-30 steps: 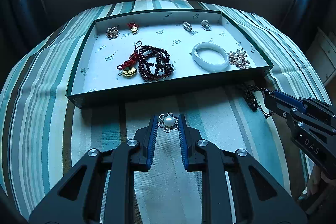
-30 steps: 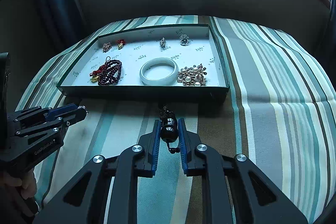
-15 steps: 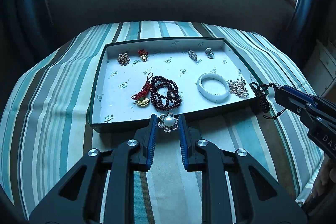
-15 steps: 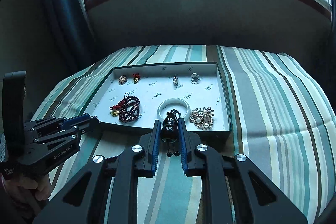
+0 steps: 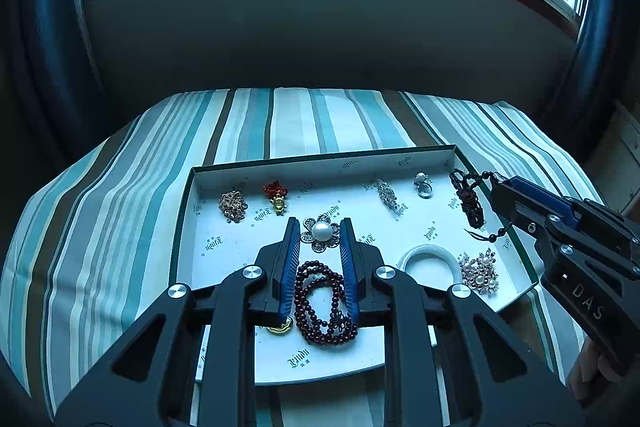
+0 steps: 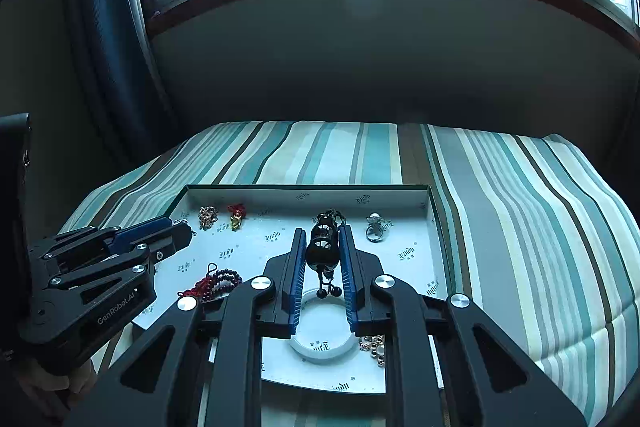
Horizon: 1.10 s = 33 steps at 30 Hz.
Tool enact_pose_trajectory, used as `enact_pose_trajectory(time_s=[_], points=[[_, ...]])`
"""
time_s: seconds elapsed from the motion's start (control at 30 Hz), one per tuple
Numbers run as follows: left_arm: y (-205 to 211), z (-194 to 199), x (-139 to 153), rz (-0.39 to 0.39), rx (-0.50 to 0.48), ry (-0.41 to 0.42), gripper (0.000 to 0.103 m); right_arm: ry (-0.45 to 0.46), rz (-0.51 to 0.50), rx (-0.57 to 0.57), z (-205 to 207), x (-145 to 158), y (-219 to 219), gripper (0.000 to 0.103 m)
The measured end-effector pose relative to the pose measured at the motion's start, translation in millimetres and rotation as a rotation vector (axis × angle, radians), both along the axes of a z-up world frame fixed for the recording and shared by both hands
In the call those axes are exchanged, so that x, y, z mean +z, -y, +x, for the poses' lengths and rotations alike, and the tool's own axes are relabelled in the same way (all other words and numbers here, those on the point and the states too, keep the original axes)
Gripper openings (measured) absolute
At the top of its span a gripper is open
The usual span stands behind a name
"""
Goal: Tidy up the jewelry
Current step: 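Carry the pendant and flower brooch into the box, then open both tools to release the pendant and brooch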
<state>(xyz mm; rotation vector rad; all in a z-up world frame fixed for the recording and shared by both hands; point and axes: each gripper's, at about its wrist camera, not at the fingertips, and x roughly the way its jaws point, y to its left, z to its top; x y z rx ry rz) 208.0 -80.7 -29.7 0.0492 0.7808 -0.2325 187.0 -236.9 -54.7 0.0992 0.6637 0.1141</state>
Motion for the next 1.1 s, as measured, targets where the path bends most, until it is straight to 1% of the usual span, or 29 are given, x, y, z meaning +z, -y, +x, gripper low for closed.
enact_pose_trajectory(time_s=[0.1, 0.2, 0.4, 0.6, 0.77, 0.8, 0.83, 0.9, 0.97, 1.0, 1.03, 1.1], points=[[10.1, 20.1, -13.1, 0.013, 0.004, -0.022, 0.020, -0.021, -0.008, -0.005, 19.6, -11.1, 1.7, 0.017], [17.1, 38.5, -30.4, 0.032, 0.006, -0.061, 0.020, -0.054, -0.016, -0.005, 34.6, -24.8, 2.5, 0.017], [22.3, 63.8, -60.2, 0.062, 0.020, -0.134, 0.020, -0.122, -0.032, 0.002, 55.3, -51.7, -0.6, 0.017], [24.7, 75.0, -69.1, 0.066, 0.019, -0.176, 0.020, -0.167, -0.038, 0.003, 66.5, -66.9, -2.9, 0.017], [25.3, 77.9, -68.9, 0.074, 0.019, -0.183, 0.022, -0.188, -0.037, -0.008, 66.9, -73.2, -3.4, 0.018], [25.5, 78.1, -69.2, 0.078, 0.019, -0.186, 0.027, -0.194, -0.032, -0.009, 66.7, -74.5, -2.5, 0.018], [25.7, 78.4, -68.9, 0.080, 0.020, -0.186, 0.036, -0.199, -0.029, -0.011, 66.4, -75.3, -2.0, 0.018], [25.4, 78.1, -67.2, 0.082, 0.022, -0.176, 0.043, -0.197, -0.032, -0.017, 65.9, -75.2, -1.4, 0.020], [26.0, 78.2, -66.9, 0.085, 0.022, -0.173, 0.045, -0.193, -0.027, -0.021, 65.0, -73.7, -0.5, 0.028], [26.2, 78.4, -67.1, 0.085, 0.022, -0.174, 0.046, -0.187, -0.028, -0.025, 63.8, -72.3, -0.4, 0.035], [25.8, 78.0, -66.8, 0.084, 0.023, -0.174, 0.047, -0.181, -0.031, -0.028, 62.5, -70.9, -0.5, 0.038], [25.0, 75.8, -65.2, 0.084, 0.026, -0.166, 0.051, -0.174, -0.038, -0.028, 61.6, -68.2, -0.9, 0.038]])
